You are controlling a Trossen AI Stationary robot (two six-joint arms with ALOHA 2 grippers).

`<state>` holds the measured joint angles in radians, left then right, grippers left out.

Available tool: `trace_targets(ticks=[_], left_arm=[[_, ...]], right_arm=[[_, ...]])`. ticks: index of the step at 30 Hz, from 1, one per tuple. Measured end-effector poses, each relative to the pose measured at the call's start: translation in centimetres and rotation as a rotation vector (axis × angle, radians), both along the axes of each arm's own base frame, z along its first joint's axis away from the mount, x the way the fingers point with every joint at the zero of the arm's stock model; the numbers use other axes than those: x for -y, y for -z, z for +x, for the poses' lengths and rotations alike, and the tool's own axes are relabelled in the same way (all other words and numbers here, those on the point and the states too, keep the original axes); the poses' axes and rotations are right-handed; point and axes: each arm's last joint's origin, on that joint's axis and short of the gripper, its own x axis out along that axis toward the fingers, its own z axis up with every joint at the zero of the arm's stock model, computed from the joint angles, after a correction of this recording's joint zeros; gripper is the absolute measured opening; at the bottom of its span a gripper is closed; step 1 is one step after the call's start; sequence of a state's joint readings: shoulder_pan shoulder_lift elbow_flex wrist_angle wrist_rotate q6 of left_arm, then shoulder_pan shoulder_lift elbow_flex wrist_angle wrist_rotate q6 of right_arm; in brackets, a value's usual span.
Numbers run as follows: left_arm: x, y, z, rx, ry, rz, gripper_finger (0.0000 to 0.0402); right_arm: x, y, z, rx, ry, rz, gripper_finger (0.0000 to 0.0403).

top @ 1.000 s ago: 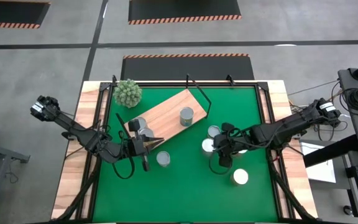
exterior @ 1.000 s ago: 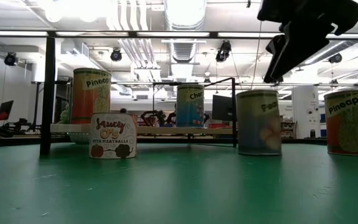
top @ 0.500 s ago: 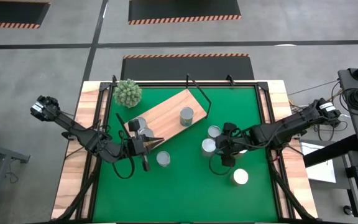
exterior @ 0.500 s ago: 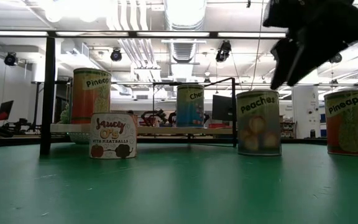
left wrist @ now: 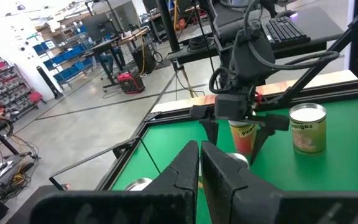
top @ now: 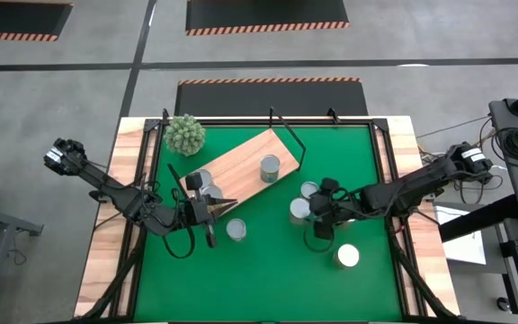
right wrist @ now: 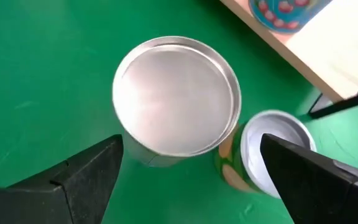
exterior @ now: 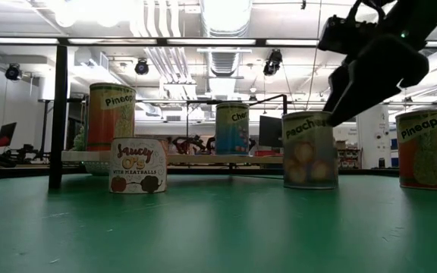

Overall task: Pick and place cans onto a shelf
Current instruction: Put the top canned peaches on the shelf

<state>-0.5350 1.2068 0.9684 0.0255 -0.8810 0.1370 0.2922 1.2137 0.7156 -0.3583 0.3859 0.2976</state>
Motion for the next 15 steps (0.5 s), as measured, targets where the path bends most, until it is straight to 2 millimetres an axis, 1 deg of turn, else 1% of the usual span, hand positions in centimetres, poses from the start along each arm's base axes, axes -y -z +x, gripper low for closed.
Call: trace_targets(ticks=[5,12,15], left_arm=[[0.0,0.0,0.0,0.008,-0.002,-0.017,0.0000],[0.0,-0.3,0.0,0.048,-0.006,-0.067,0.0000],[0.1,-0.6,0.2,0.094,-0.008,-0.107,0.0000]], right_arm=[[0.3,1.1,-0.1,0.041,-0.005,0.001,0.0368],[0.2,2.0,0.2,0.140,-0.043,0.016,0.0368],[0.3,1.9,0.4,0.174,-0.058,0.004,0.0353]])
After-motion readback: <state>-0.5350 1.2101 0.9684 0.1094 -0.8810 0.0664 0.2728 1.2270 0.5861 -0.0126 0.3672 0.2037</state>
